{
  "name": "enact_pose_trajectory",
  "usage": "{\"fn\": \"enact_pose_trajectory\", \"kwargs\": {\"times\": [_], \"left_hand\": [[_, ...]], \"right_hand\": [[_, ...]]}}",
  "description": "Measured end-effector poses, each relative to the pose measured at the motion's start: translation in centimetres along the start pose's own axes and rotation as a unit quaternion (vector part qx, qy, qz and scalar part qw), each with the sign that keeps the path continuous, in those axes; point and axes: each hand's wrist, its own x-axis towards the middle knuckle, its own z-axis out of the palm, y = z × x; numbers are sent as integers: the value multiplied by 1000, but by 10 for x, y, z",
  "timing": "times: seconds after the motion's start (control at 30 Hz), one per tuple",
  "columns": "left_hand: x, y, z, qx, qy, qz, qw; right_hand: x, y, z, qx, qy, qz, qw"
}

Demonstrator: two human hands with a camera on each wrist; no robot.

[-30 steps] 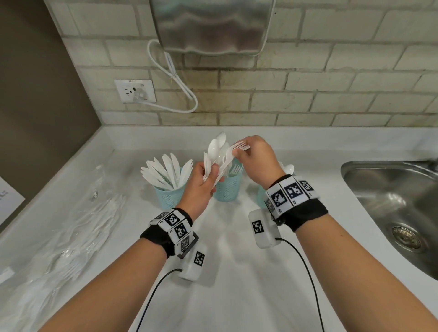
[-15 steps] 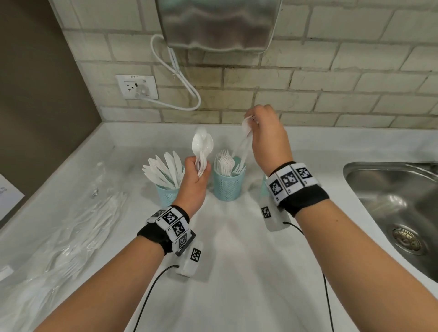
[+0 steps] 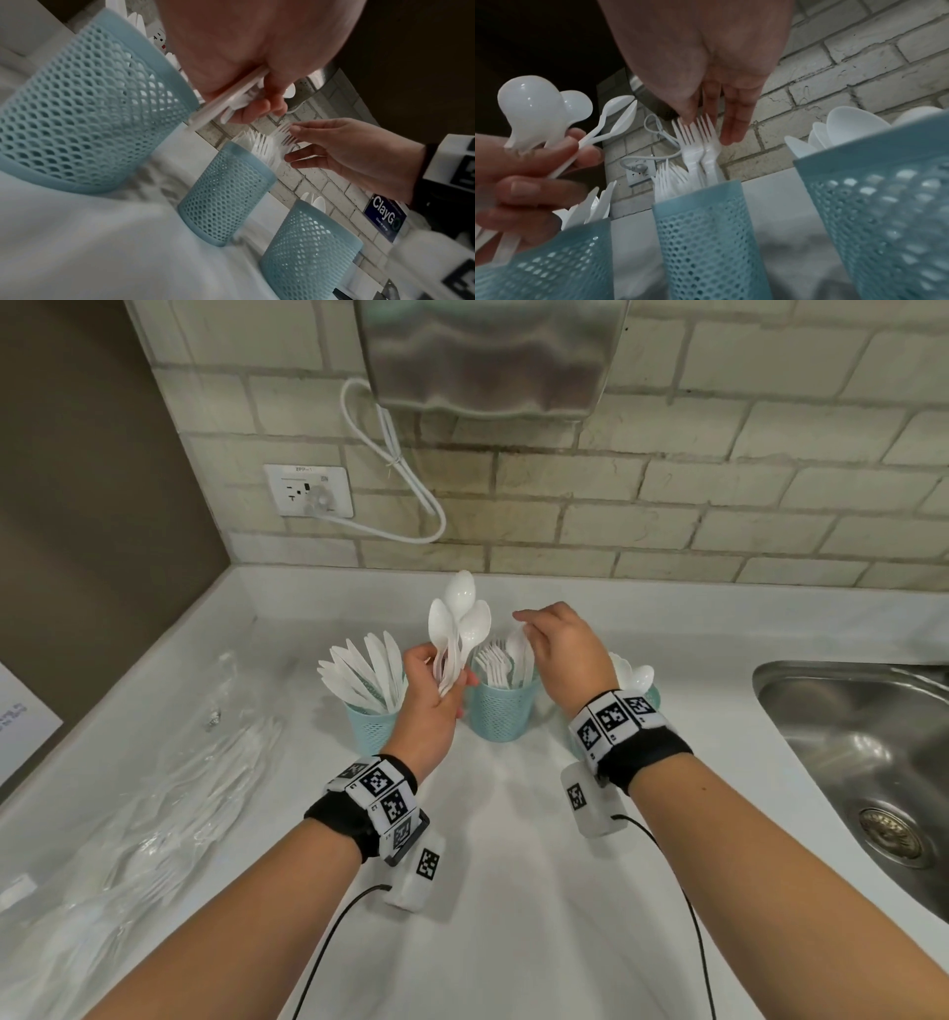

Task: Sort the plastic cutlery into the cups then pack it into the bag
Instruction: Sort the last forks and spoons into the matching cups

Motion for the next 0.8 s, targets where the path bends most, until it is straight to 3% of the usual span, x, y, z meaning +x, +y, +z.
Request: {"fn": "enact_pose_trajectory", "kwargs": {"times": [0.2,0.37,0.47,0.63,0.8], "left_hand": [[1,2,0,12,-21,8,1000],[1,0,-1,31,-32,-10,999],[0,5,0,27,-37,12,999],[-1,7,10,42,-55,39,997],[0,16,29,47,-53,24,997]], "right_hand": [[-3,0,-6,7,69,3,998],[-13,9,5,-3,-38,-6,999],[-17,2,-1,-4,-13,-4,1000],[-21,-26,-19,221,40,-10,974],[-36,-30,-23,224,21,-13,974]]}}
